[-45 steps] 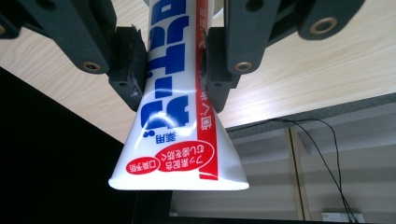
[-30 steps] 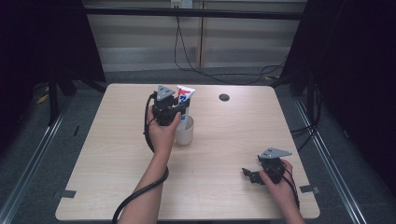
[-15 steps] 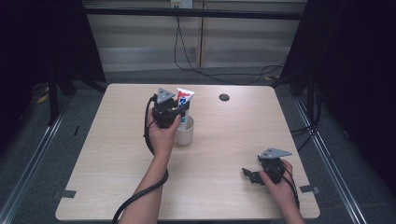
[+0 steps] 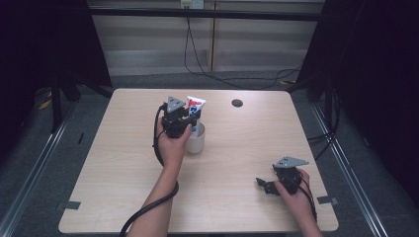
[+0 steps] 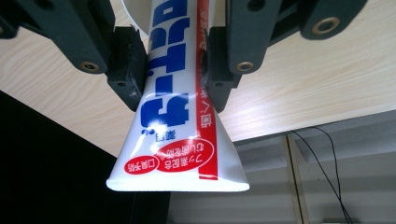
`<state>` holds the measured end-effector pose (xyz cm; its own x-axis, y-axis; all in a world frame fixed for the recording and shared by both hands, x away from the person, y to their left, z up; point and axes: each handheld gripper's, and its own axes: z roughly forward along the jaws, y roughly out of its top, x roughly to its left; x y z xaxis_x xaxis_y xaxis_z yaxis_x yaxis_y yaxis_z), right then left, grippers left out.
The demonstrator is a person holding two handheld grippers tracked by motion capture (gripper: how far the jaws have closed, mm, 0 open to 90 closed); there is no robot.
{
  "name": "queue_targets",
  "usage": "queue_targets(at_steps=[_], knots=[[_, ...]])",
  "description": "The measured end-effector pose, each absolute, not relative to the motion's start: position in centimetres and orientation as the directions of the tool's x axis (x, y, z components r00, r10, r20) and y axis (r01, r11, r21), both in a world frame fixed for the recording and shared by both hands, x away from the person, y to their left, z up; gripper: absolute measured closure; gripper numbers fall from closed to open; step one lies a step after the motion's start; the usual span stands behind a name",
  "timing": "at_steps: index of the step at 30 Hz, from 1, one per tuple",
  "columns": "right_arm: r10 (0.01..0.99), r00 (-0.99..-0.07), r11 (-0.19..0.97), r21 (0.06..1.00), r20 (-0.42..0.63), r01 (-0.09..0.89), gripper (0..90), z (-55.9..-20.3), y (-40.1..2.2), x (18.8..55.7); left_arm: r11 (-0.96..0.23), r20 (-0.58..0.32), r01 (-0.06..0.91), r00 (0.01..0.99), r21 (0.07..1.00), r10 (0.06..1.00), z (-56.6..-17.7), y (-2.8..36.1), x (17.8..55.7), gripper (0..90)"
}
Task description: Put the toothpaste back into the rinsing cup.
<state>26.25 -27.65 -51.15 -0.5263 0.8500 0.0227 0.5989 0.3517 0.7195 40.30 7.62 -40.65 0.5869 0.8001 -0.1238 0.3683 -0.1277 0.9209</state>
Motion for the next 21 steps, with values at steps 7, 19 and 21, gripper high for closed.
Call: queue_targets(at_steps=[7,19,21], knots=[[0.85,-0.526,0.352,0.719,0.023,0.599,13.4,-51.1,-27.6,26.2,-0.129,-0.127,0.374,0.586,0.919,0.8,-41.0,7.5,40.2,63.9],[0.85,-0.526,0.352,0.72,0.022,0.599,13.4,-51.2,-27.6,26.2,-0.14,-0.122,0.386,0.578,0.912,0.807,-41.9,7.5,39.7,62.7],[0.85,-0.526,0.352,0.72,0.022,0.599,13.3,-51.1,-27.6,26.2,-0.14,-0.124,0.389,0.58,0.911,0.805,-42.0,7.6,39.7,62.7]])
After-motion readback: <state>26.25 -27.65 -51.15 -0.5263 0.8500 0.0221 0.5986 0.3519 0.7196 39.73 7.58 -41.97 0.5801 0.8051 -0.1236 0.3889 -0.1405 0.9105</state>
